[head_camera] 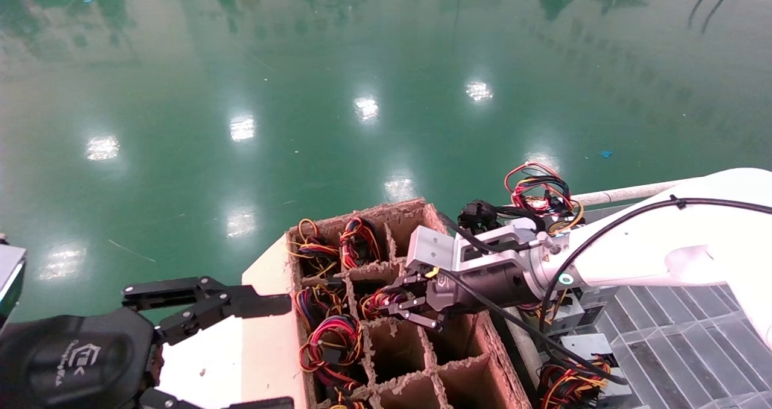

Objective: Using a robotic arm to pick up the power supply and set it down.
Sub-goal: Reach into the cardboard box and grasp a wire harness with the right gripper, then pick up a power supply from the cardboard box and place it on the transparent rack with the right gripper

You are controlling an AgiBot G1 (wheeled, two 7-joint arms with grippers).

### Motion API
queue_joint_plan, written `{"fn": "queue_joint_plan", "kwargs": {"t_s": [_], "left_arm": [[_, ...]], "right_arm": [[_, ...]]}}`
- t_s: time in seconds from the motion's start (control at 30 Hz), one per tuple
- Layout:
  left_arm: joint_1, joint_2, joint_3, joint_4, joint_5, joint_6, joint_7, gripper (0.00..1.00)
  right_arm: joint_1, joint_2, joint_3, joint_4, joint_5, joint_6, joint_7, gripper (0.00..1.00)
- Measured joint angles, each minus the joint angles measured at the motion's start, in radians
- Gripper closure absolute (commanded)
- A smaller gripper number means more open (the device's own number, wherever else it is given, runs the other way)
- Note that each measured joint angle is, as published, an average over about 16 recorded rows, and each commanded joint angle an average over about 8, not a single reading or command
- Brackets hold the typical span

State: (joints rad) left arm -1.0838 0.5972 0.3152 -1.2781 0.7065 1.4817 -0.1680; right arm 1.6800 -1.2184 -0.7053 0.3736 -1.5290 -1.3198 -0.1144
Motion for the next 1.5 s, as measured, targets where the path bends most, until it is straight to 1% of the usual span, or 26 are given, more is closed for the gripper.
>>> {"fn": "queue_joint_plan", "kwargs": {"t_s": [0.43,0.77,1.1,1.33,1.5], "left_arm": [[0.000,0.000,0.000,0.000,0.000,0.000,0.000,0.00],[0.000,0.000,0.001,0.000,-0.001,0.000,0.000,0.00],[0.000,0.000,0.001,0.000,-0.001,0.000,0.001,0.00],[0.000,-0.001,0.001,0.000,-0.001,-0.001,0.001,0.00],[0.000,-0.001,0.002,0.000,-0.001,-0.001,0.001,0.00]], "right_arm": [[0.021,0.010,0.012,-0.036,0.021,-0.037,-0.016,1.00],[0.044,0.063,0.068,-0.004,0.107,-0.096,-0.010,1.00],[0.080,0.173,0.157,0.117,0.236,-0.167,0.046,1.00],[0.102,0.283,0.225,0.231,0.324,-0.188,0.121,1.00],[0.128,0.372,0.263,0.297,0.361,-0.196,0.177,1.00]]}}
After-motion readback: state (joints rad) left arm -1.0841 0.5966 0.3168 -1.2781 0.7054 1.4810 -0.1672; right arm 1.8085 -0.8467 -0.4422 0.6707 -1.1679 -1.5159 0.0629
